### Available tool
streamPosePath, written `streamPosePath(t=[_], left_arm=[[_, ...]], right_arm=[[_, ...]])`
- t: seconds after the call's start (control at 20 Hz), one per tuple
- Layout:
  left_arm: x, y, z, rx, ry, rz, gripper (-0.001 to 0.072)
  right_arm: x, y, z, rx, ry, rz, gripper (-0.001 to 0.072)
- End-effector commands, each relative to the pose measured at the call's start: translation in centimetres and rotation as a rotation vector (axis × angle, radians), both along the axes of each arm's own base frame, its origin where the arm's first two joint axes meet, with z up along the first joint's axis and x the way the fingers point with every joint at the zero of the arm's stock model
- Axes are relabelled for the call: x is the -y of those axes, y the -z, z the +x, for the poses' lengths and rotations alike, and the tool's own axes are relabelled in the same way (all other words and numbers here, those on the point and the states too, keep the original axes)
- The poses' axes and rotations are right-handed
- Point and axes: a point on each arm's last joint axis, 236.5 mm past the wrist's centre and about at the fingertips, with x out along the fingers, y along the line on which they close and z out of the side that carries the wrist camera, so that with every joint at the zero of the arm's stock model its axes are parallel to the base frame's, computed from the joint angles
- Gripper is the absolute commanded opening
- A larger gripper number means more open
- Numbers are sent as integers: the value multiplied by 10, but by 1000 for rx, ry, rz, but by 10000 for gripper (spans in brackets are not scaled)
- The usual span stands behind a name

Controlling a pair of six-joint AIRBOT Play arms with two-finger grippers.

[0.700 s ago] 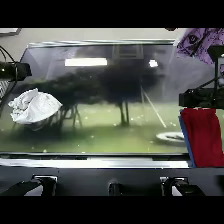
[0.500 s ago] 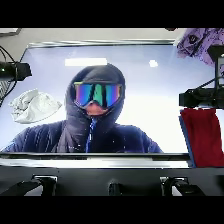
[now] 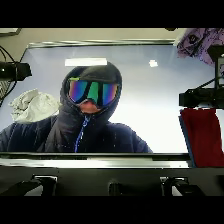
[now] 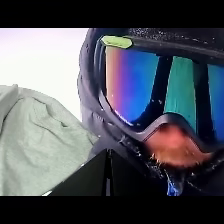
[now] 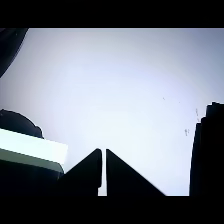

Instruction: Fold the clothes and pants, and hang the long-sleeved shirts on hangers.

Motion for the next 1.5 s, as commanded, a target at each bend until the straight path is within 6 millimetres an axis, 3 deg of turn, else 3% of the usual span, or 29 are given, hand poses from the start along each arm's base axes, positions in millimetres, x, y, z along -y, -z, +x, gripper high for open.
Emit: streamPosePath(t=[0.0,0.5,0.55,0.6,0.65,0.8,1.0,1.15,1.25,1.4,1.45], left_arm=[[0,0,0,-1,0,1,17],[0,6,3,-15,-1,2,17],[0,12,5,-29,-1,2,87],[0,19,7,-46,-6,0,353],[-3,30,8,-83,-55,-21,720],[-46,86,11,-216,-267,-23,720],[-134,179,10,-332,-529,-118,720],[-184,246,-9,-454,-650,-143,720],[-197,281,-19,-544,-665,-139,720],[-197,316,-26,-624,-673,-145,708],[-191,321,-26,-640,-667,-157,373]], right_arm=[[0,0,0,0,0,0,85],[0,-1,1,7,1,1,80],[0,-1,1,7,1,1,80],[0,-1,1,7,1,1,80],[0,-1,1,7,1,1,80],[0,-2,2,13,2,2,80],[-3,-3,3,18,-2,15,81],[-6,-4,3,18,-7,27,81],[-6,-4,3,18,-7,27,81],[-6,-4,3,18,-7,27,81],[-6,-4,3,18,-7,27,81]])
